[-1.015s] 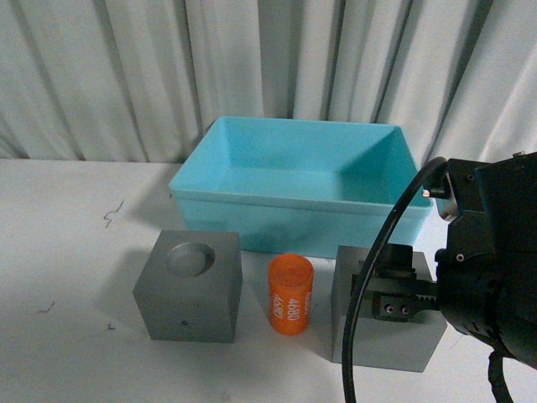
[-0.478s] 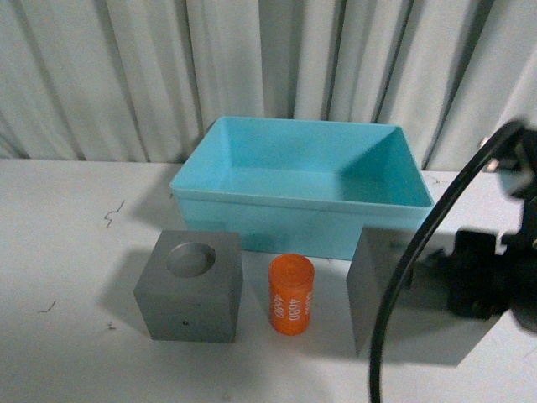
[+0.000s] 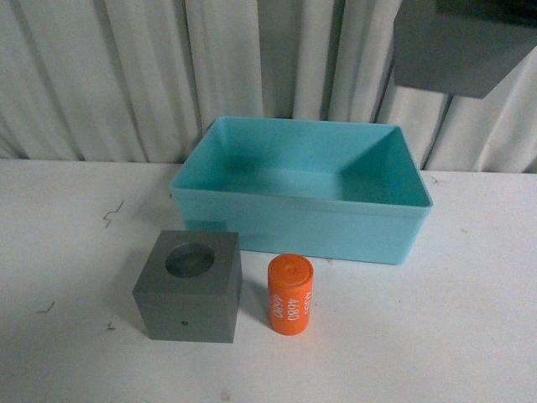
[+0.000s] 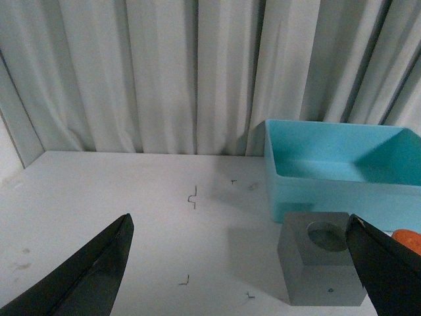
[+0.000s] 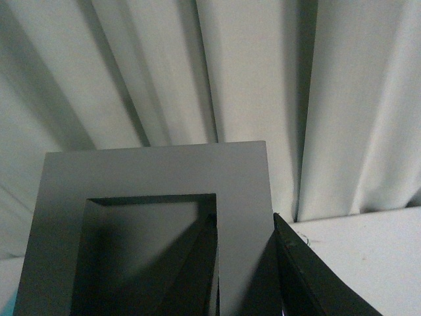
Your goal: Place gray and orange parts in blue box
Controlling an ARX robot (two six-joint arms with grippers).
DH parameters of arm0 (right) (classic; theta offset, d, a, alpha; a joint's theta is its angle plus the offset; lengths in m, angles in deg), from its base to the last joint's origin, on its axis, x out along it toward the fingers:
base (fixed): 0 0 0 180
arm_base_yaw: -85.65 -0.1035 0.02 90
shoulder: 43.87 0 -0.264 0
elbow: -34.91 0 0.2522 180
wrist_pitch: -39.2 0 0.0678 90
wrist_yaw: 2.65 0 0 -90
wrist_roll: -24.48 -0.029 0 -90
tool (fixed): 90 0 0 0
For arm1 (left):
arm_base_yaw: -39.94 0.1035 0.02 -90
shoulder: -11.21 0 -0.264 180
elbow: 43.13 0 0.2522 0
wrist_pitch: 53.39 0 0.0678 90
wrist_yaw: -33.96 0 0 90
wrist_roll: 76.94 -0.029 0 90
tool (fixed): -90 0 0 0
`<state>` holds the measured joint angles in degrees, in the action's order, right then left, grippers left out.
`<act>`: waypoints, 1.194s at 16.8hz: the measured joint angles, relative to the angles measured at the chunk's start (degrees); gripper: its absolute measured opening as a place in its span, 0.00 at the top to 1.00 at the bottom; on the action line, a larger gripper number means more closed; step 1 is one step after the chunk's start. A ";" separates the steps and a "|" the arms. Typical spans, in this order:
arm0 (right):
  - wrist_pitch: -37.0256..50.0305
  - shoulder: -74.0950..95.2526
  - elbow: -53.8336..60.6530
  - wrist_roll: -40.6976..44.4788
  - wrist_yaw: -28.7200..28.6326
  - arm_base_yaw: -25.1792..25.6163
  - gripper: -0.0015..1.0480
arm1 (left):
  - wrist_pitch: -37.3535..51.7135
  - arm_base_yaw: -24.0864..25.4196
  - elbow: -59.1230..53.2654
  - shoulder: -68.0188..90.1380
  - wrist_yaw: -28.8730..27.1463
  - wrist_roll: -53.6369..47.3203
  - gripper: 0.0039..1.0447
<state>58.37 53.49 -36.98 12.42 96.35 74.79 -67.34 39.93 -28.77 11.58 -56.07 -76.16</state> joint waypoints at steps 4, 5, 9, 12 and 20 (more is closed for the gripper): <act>-6.14 20.13 -18.45 -5.73 1.73 -2.80 0.82 | -0.02 0.00 0.00 0.00 0.00 0.00 0.06; -8.50 23.28 -21.44 -8.07 2.99 -3.67 0.82 | -0.02 0.00 0.00 0.00 0.00 0.00 0.06; -14.84 31.23 -25.18 -12.44 6.84 -4.92 0.82 | -0.02 0.00 0.00 0.00 0.00 0.00 0.06; -17.62 32.79 -26.67 -12.44 8.41 -5.27 0.82 | 0.00 0.00 0.00 0.00 0.00 0.00 0.06; -13.18 24.09 -17.73 -12.98 10.01 -3.56 0.10 | 0.00 0.00 0.00 0.00 0.02 0.00 0.06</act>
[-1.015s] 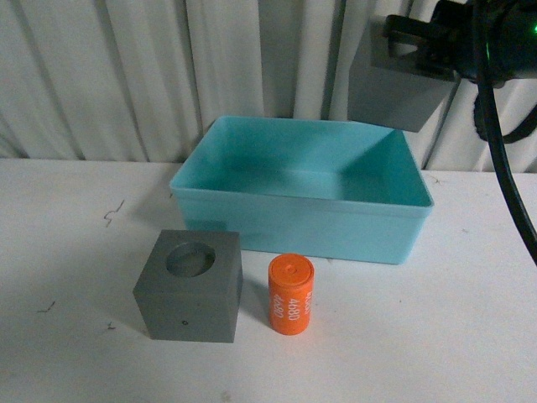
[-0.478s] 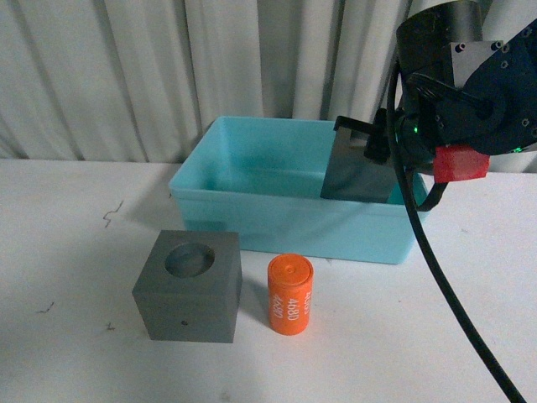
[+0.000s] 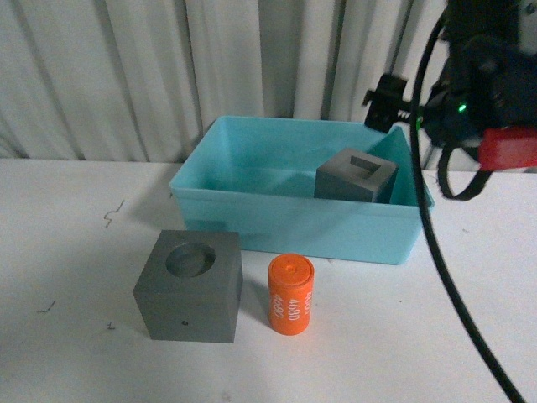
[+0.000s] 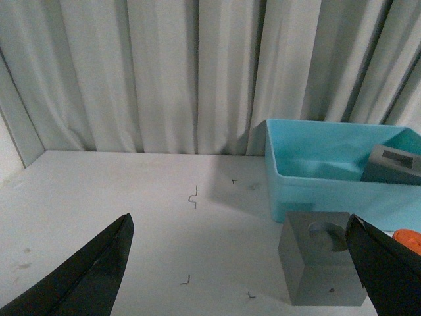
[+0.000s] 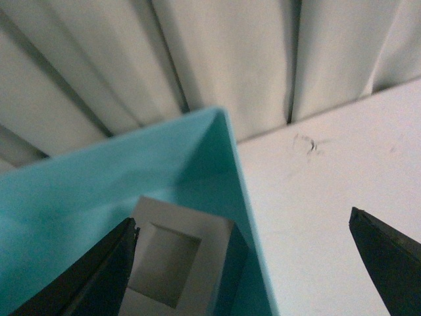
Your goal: Place gray and orange parts in blue box
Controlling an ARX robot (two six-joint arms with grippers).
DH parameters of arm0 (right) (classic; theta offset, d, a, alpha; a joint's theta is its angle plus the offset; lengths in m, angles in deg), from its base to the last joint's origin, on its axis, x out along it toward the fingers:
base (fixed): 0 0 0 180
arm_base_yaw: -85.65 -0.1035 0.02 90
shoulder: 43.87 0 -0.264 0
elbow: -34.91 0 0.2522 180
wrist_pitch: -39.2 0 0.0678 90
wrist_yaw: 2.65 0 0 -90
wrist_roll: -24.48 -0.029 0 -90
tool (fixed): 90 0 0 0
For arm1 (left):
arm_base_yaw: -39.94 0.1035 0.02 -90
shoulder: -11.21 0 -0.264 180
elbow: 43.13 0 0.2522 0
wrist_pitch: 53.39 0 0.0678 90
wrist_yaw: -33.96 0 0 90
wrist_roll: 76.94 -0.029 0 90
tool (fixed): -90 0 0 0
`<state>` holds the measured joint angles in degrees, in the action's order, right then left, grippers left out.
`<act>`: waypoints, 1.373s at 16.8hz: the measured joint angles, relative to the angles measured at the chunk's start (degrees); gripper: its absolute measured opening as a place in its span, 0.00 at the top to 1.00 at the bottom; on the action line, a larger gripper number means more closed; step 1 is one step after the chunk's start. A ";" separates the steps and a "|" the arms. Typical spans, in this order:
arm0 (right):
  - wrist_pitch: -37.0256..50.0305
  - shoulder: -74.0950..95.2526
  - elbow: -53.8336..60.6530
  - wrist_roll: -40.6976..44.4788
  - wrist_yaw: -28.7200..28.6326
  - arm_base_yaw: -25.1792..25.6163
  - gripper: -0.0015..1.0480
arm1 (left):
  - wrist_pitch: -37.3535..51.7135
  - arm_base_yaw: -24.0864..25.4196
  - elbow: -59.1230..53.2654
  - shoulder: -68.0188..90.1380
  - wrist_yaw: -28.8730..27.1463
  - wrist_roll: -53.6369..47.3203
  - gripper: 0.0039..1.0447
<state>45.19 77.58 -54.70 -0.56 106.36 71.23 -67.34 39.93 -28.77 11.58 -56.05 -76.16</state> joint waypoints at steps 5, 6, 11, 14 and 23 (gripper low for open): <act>-16.44 -57.27 47.58 -11.04 6.51 -6.99 0.06 | -0.02 0.00 0.00 0.00 -0.02 0.00 0.06; -15.28 -59.08 49.77 -11.67 5.92 -7.69 0.07 | -0.02 0.00 0.00 0.00 -0.02 0.00 0.06; 24.17 -66.10 65.61 16.76 -4.37 -0.09 0.50 | -0.02 0.00 0.00 0.00 -0.02 0.00 0.06; 21.59 -72.57 68.59 22.84 -7.85 3.54 0.77 | -0.04 0.00 0.00 0.00 -0.02 0.00 0.06; 12.63 -87.45 75.17 24.65 -18.05 14.91 0.98 | -0.02 0.00 0.00 0.00 -0.13 0.00 0.06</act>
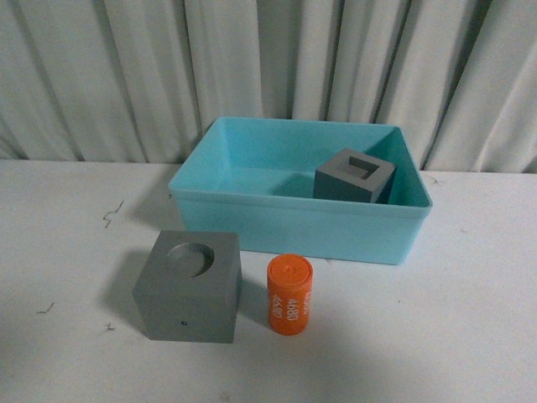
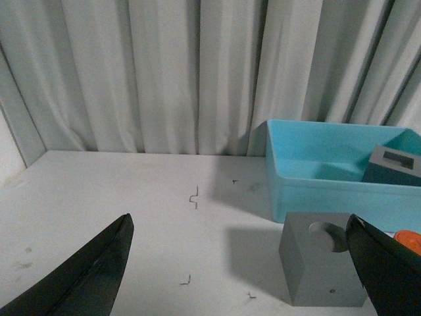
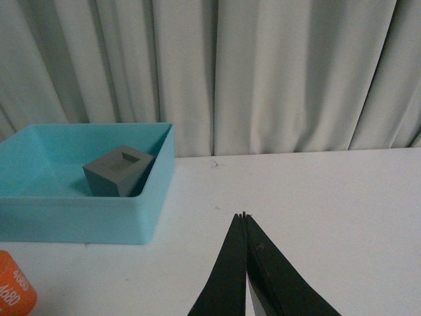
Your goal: Place gray and orange parts in blue box
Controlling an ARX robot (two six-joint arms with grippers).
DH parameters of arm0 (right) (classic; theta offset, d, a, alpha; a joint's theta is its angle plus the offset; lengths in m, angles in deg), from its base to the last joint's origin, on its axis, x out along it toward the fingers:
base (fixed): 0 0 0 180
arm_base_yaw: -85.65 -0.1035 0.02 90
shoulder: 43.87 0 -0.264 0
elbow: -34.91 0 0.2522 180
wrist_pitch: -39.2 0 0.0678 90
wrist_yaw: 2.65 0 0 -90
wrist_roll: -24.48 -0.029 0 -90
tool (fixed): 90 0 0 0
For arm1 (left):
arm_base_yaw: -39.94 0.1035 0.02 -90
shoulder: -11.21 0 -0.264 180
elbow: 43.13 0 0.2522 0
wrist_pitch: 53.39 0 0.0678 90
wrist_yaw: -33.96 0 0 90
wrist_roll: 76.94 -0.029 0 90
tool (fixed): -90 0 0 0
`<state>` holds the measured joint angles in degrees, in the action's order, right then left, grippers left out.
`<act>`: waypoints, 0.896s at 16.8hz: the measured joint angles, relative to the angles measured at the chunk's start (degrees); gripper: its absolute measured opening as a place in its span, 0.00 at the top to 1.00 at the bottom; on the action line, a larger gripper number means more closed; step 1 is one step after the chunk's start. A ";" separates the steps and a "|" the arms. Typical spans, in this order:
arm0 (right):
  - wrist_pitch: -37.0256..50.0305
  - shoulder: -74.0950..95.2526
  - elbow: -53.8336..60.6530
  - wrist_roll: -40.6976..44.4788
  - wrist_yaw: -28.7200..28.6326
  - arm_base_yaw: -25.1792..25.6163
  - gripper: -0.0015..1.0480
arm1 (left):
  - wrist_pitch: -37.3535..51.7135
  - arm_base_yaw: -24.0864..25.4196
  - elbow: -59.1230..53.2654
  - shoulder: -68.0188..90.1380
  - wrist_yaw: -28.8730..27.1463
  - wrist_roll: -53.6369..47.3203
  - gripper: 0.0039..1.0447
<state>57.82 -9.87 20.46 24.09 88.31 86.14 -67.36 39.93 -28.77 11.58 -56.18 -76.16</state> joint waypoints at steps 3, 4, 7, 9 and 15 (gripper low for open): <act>-4.48 -6.14 0.02 0.02 -0.85 -0.48 0.98 | -0.02 0.00 0.00 0.00 0.11 0.00 0.06; -5.79 -7.28 0.02 0.02 -0.85 -0.48 0.98 | 0.00 0.00 0.00 0.00 0.11 0.00 0.06; -10.34 -11.98 0.02 0.02 -0.83 -0.48 0.98 | 0.00 0.00 0.00 0.00 0.11 0.00 0.06; -13.25 -14.95 0.02 0.02 -0.85 -0.48 0.98 | 0.00 0.00 0.00 0.00 0.11 0.00 0.06; -19.47 -21.07 0.02 0.02 -0.85 -0.48 0.98 | 0.00 0.00 0.00 0.00 0.11 0.00 0.06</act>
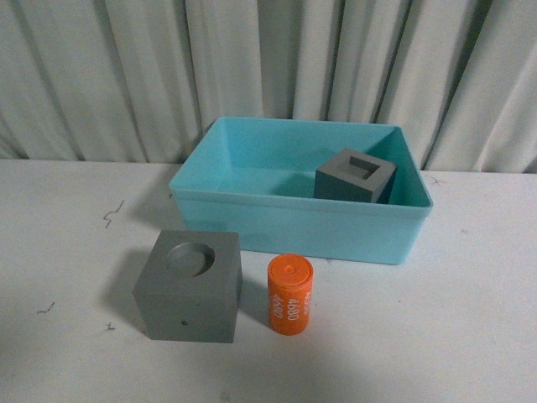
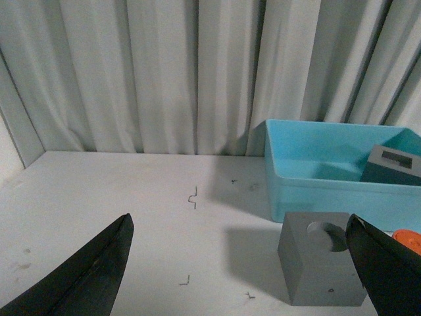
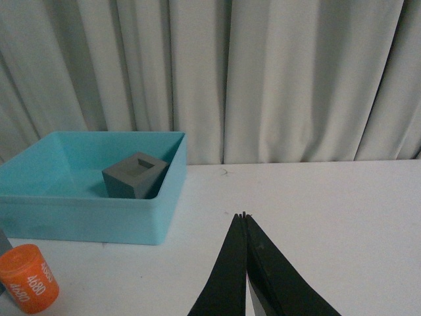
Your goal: Place gray and orange parts in blue box
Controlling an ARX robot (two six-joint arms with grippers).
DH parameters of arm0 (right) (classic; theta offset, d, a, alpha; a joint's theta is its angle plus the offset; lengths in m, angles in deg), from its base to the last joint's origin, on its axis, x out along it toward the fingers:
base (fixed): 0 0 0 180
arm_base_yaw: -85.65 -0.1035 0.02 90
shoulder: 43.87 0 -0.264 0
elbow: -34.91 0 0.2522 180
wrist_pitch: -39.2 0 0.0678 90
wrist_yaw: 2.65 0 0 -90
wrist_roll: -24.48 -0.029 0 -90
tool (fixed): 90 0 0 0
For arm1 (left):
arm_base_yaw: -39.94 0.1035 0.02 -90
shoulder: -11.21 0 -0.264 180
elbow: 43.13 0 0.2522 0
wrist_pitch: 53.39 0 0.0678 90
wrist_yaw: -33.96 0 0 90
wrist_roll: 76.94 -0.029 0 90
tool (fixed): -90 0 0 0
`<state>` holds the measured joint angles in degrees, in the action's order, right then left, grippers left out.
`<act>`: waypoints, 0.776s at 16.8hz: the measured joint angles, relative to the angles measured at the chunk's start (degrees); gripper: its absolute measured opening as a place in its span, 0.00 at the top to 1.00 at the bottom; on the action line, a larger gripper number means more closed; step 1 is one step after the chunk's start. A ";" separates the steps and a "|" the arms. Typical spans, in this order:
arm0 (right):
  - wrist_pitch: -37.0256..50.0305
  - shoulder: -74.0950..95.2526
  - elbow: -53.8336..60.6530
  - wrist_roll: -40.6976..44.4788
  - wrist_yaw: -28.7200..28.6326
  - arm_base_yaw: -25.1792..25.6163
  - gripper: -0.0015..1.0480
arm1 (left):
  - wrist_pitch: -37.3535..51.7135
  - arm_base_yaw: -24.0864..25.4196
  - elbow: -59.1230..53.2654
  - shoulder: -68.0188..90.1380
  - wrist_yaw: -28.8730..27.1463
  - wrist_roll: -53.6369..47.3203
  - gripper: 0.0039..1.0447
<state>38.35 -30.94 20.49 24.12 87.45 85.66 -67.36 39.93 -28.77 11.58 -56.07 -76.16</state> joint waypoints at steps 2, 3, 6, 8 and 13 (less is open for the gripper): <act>-1.38 -1.60 0.00 0.00 0.00 0.00 0.98 | 0.00 0.00 0.00 0.00 0.00 0.00 0.06; -2.21 -2.34 0.00 0.00 0.00 0.00 0.98 | 0.00 0.00 0.00 0.00 0.00 0.00 0.06; -13.27 -11.87 -0.02 0.02 -0.07 0.00 0.98 | 0.00 0.00 0.00 0.00 -0.07 0.00 0.06; -13.62 -12.72 -0.02 0.02 -0.07 0.00 0.98 | 0.00 0.00 0.00 0.00 -0.07 0.00 0.06; -13.11 -12.74 -0.02 0.09 -0.09 0.00 0.64 | 0.00 0.00 0.00 0.00 -0.02 0.00 0.06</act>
<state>25.23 -43.69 20.46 24.20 87.37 85.66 -67.36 39.93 -28.77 11.58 -56.10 -76.16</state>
